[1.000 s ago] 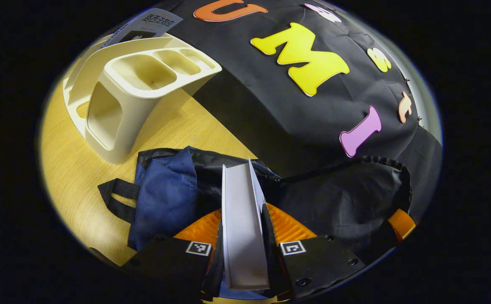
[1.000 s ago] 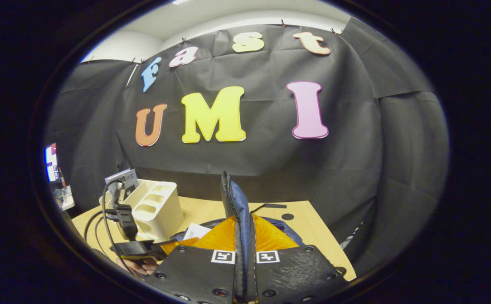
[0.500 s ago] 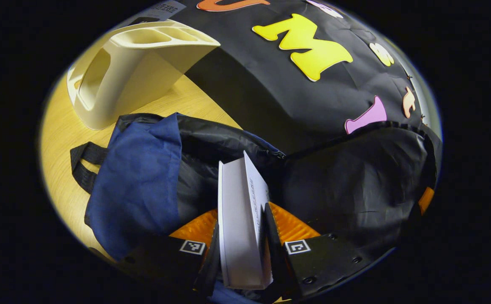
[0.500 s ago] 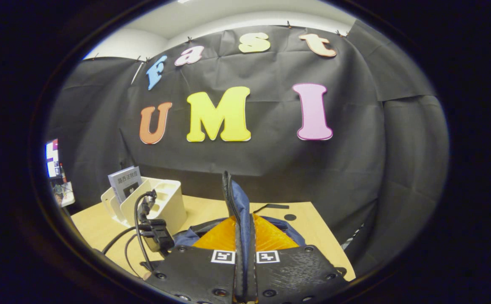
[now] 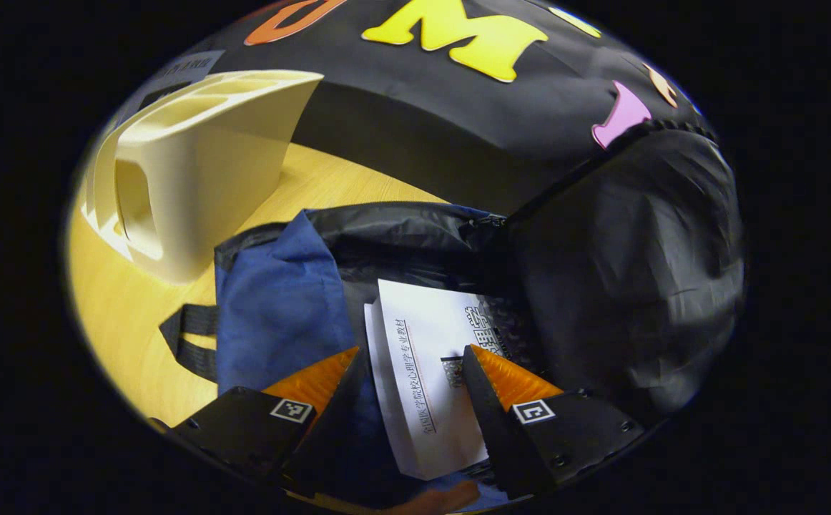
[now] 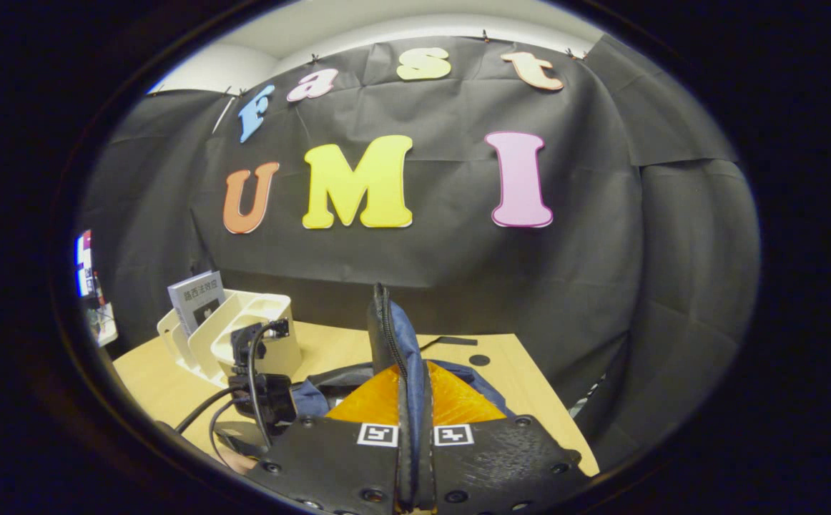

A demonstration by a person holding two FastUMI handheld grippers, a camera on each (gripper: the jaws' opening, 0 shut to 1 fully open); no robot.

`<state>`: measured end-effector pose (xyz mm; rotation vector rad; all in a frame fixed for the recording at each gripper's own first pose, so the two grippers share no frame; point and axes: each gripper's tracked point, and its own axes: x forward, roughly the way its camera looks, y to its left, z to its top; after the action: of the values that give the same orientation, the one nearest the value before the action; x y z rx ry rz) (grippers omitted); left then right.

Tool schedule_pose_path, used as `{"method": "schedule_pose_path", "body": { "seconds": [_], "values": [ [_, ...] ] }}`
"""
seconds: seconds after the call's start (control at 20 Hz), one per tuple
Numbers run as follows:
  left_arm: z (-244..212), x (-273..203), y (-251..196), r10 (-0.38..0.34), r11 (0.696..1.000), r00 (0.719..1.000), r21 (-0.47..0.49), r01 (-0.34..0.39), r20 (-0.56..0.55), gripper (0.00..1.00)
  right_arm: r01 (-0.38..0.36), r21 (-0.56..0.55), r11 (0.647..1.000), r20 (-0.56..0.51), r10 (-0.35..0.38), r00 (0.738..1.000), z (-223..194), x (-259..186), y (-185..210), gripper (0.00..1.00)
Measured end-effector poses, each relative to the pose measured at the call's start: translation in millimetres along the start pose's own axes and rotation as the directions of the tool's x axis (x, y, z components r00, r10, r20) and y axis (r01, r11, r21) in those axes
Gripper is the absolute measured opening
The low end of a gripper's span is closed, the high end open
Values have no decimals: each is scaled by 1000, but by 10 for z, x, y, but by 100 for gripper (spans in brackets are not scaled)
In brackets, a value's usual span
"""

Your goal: Open the schoolbag, grab two books from the bookshelf and put them into the schoolbag.

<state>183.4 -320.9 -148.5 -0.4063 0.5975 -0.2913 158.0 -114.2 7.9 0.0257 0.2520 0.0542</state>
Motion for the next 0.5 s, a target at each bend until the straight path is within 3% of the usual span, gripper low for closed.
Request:
{"method": "schedule_pose_path", "body": {
  "seconds": [0.1, 0.35, 0.5],
  "values": [
    [101, -56, 107, 26, 997, 999, 65, -29, 42, 89, 11, -4, 1000, -9, -11, 1000, -48, -3, -7, 4],
    [198, -298, 432, 51, 992, 996, 114, -58, 67, 89, 35, -22, 999, -15, -35, 999, -90, 13, 17, 3],
    [241, -529, 574, 15, 989, 998, 143, -23, 59, 89, 43, -25, 999, -11, -43, 999, -107, 34, 34, 4]
  ]
}}
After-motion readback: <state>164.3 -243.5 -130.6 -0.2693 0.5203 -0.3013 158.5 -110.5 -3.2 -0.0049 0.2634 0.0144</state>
